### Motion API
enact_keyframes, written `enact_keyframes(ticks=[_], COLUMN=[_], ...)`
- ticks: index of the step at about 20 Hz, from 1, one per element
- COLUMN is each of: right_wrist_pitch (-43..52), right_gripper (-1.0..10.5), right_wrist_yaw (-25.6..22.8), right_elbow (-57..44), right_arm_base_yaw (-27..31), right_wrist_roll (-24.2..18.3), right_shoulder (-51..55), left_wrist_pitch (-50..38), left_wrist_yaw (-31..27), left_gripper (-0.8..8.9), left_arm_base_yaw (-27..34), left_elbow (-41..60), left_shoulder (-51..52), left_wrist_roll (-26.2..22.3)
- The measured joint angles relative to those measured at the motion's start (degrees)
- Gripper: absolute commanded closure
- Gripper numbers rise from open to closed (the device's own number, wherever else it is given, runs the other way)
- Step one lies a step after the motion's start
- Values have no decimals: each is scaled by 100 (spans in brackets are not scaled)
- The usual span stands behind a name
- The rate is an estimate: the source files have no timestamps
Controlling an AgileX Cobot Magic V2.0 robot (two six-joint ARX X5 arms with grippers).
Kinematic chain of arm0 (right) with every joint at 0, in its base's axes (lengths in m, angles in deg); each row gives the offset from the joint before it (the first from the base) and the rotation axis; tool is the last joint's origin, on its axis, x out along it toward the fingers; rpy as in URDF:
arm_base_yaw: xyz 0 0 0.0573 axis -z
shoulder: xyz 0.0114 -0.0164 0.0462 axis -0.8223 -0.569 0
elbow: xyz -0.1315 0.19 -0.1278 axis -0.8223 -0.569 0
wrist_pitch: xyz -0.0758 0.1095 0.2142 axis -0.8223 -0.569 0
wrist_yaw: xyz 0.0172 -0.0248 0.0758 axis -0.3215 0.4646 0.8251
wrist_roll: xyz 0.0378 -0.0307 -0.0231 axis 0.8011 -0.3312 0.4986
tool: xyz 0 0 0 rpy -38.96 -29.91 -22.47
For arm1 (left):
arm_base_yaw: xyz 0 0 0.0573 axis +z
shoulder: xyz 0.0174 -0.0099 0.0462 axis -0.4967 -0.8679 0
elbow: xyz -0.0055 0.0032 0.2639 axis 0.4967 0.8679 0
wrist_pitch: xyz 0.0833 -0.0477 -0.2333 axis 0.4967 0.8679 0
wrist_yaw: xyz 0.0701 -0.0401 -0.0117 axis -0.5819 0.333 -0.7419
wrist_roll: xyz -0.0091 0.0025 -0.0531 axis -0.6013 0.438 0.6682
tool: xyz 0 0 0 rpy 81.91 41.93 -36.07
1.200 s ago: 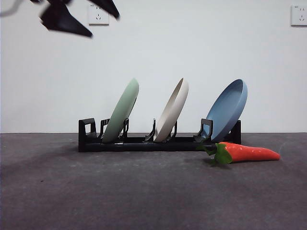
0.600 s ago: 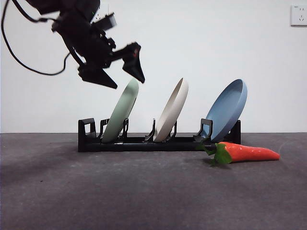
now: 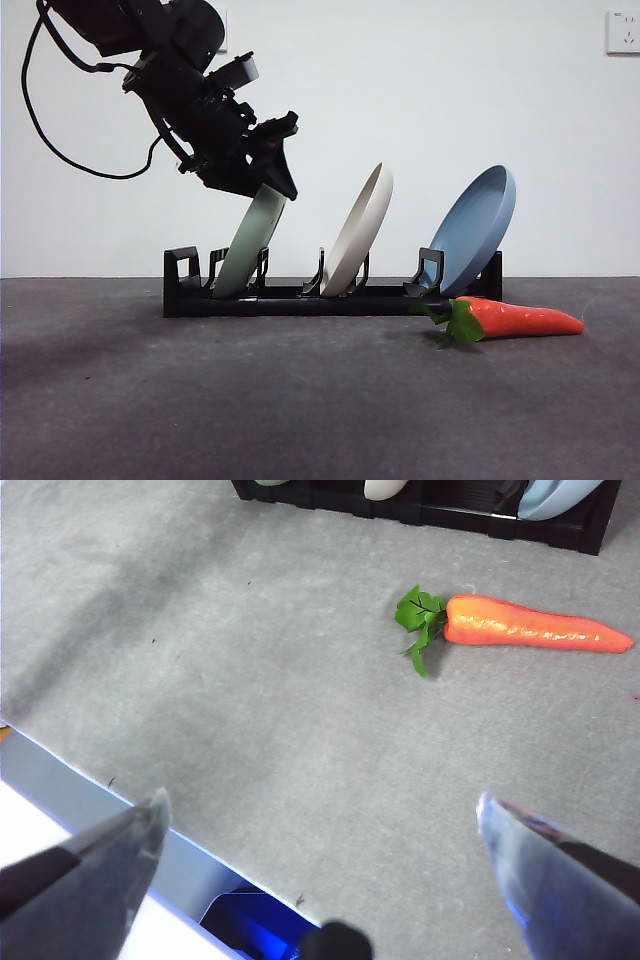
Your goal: Take the green plate from the plate rack,put the plate on the table,take the carrot from the table,put the carrot in the plate
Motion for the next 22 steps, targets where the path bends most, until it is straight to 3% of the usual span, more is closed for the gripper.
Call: enact_keyframes(ticks=[5,14,20,22], right_wrist_pitch=[-94,-101,-101,-98], right_gripper=[349,349,349,349], right_wrist_yaw=[0,2,2,2], right_elbow=[0,0,0,0], right_arm_base_yaw=[0,0,0,0], right_wrist_roll=[0,0,0,0], right_shoulder=[0,0,0,0], left_wrist_pitch=[-13,105,1130,1897], left_wrist_yaw=[-24,317,345,278], left_gripper=[822,822,821,821], left_arm_base_yaw=[17,83,44,-92], left_elbow=[0,-234,-621,-621], left_shoulder=[0,354,1215,1659], left_wrist_roll=[81,706,688,409])
